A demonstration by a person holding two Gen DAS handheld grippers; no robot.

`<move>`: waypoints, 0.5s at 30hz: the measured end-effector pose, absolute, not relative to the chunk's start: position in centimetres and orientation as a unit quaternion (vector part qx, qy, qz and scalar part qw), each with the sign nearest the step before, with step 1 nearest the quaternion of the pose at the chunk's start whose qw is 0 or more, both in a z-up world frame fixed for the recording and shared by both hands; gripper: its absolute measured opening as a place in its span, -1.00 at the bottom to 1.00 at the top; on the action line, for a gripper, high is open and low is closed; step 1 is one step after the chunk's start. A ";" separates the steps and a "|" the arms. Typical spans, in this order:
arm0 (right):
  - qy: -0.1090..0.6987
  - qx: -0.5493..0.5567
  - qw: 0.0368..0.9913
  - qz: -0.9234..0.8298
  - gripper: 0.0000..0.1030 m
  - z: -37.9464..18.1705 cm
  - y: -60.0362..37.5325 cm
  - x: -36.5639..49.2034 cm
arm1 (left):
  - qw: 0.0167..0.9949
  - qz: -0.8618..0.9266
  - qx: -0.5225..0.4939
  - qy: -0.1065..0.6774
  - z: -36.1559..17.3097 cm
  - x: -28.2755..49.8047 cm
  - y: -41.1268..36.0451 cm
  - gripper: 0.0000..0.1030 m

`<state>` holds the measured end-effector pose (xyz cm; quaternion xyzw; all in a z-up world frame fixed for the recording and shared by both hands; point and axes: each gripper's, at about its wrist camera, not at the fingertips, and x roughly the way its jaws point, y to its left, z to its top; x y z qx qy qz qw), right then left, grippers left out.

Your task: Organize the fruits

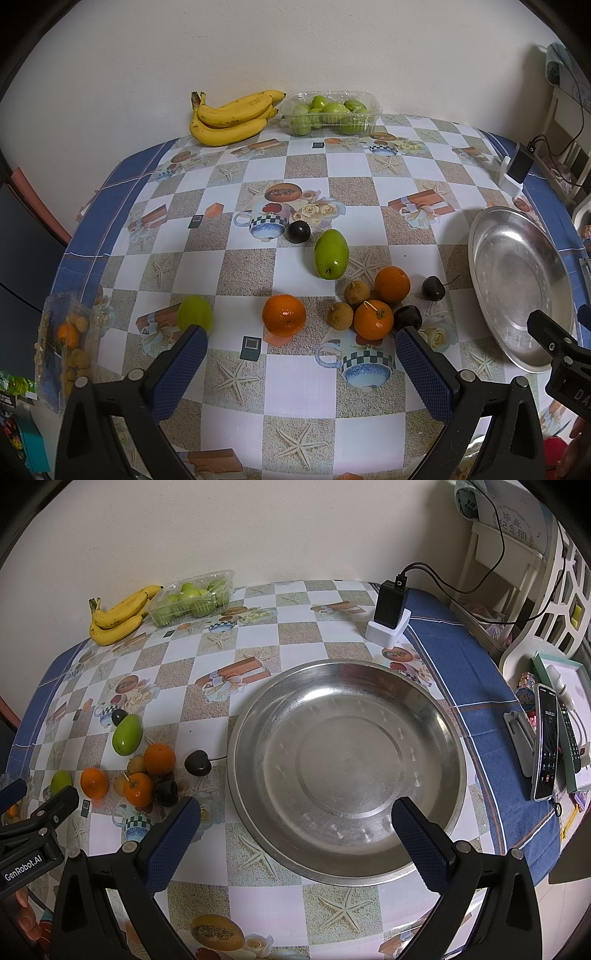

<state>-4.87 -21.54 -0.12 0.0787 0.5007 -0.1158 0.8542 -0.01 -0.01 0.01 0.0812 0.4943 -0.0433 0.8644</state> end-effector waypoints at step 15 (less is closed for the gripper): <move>0.501 0.077 0.854 -0.115 1.00 0.1 -21.5 -4.6 | 0.864 -0.043 0.080 0.495 0.0 0.0 0.0 1.00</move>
